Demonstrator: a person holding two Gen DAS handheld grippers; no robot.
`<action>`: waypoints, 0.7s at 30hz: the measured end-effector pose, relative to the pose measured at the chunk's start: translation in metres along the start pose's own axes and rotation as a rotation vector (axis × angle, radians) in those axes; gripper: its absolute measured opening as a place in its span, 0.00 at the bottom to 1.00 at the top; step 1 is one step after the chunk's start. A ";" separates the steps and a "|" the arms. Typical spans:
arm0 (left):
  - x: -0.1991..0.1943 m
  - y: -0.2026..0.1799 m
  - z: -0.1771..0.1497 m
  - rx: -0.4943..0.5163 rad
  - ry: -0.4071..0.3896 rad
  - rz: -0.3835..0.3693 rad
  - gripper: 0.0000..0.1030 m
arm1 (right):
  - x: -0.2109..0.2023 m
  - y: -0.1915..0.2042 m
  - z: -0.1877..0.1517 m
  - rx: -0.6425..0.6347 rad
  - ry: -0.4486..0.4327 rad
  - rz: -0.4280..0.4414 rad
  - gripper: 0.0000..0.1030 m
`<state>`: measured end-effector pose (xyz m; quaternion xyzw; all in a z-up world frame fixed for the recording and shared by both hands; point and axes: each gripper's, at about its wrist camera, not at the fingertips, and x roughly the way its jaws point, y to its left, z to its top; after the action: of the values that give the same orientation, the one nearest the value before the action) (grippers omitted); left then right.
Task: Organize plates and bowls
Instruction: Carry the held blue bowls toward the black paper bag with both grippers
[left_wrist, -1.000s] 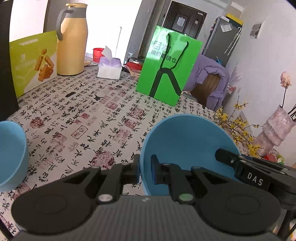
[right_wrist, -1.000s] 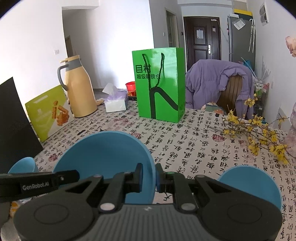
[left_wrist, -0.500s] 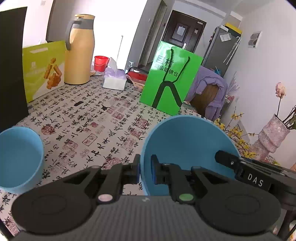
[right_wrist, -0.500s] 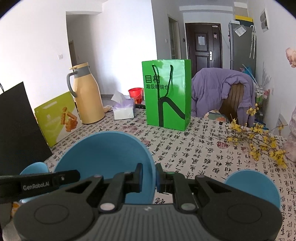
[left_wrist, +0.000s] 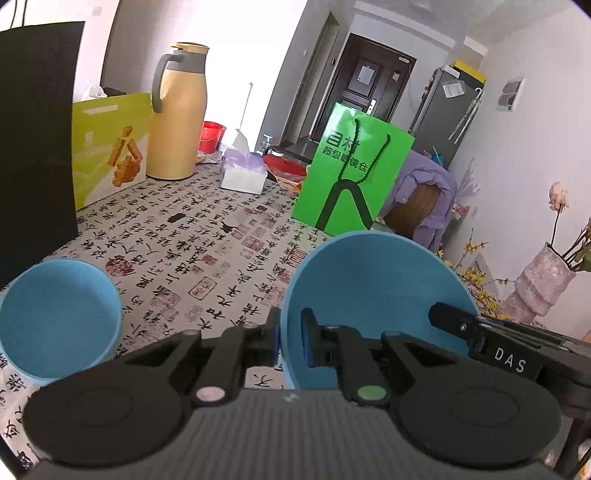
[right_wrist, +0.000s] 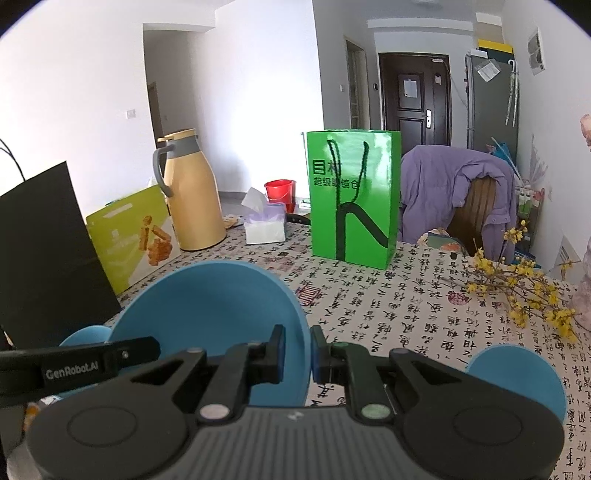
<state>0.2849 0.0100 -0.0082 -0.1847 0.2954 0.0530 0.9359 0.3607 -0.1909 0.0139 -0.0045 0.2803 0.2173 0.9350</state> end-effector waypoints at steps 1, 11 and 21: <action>-0.001 0.002 0.000 -0.002 -0.002 0.000 0.11 | 0.000 0.003 0.000 -0.002 -0.001 0.001 0.13; -0.016 0.021 0.004 -0.017 -0.028 0.015 0.11 | -0.002 0.027 0.004 -0.022 -0.008 0.017 0.13; -0.024 0.042 0.008 -0.041 -0.043 0.024 0.11 | 0.002 0.048 0.007 -0.034 -0.006 0.037 0.13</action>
<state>0.2605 0.0517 -0.0018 -0.1989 0.2764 0.0740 0.9373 0.3460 -0.1461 0.0240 -0.0147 0.2735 0.2396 0.9314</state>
